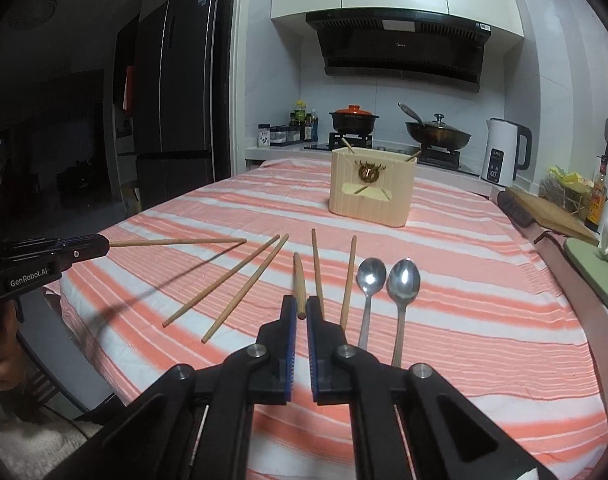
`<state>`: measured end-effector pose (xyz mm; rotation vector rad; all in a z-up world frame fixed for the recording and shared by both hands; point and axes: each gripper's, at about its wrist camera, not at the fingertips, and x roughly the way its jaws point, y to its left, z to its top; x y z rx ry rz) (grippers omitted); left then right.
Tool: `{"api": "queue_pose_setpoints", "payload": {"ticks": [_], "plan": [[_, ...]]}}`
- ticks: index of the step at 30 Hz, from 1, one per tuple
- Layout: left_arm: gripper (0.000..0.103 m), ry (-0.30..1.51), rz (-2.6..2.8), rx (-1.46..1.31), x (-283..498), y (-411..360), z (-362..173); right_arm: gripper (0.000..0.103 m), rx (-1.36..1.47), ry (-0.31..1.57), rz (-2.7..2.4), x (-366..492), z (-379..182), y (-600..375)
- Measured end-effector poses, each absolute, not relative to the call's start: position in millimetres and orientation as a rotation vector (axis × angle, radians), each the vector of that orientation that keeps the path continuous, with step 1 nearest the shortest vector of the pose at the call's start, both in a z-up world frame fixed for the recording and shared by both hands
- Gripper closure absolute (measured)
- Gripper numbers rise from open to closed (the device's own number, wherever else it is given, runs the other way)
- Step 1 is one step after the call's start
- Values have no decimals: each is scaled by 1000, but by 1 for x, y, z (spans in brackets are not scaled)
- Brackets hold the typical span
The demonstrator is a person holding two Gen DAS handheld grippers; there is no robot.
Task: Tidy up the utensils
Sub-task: 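Lift the left chopstick toward the cream box while the right tool carries its chopstick there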
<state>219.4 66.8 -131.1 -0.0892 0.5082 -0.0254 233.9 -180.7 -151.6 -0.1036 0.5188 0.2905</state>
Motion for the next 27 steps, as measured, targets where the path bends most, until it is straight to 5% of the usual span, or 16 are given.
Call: {"api": "queue_pose_setpoints", "payload": {"ticks": [27], "plan": [[101, 477, -164, -127, 272, 82, -24, 98, -63, 414, 341, 292, -43, -193]]}}
